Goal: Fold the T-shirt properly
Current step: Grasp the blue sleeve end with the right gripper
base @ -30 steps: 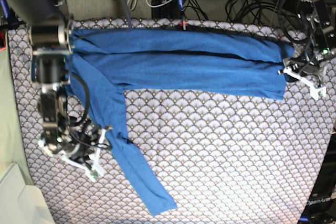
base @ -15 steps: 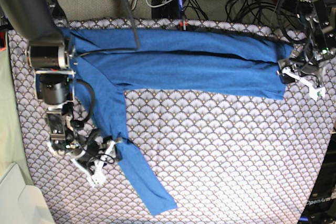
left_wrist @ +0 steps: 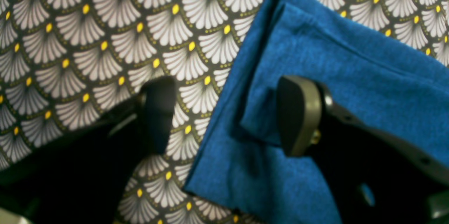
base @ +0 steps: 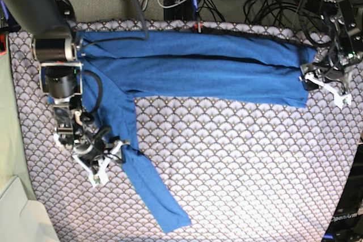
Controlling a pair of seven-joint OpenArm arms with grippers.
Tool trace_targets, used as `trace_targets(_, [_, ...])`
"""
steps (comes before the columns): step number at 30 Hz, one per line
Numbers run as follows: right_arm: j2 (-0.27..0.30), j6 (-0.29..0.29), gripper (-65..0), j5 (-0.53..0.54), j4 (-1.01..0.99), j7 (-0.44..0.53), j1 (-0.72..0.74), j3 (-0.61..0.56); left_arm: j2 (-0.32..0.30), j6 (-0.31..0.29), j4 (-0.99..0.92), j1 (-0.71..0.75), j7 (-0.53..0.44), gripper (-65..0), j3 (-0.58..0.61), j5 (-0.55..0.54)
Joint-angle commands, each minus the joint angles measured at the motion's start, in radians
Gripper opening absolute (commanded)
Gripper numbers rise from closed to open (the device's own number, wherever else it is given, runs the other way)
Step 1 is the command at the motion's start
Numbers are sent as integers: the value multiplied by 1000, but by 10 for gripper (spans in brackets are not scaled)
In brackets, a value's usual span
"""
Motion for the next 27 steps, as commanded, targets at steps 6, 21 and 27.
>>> trace_targets(6, [-7,4,-306,17,17,39,45,5,-13,0,19,-10,-17,-208,-5,-11])
trace_targets(21, [-25,-1,-308,17,15,43,10,5,-13,0,19,-14,-17,-208,-5,-11])
trace_targets(27, [-25,-1,-385,17,-45,108,0,5,-13,0,19,-14,-17,-208,-5,-11])
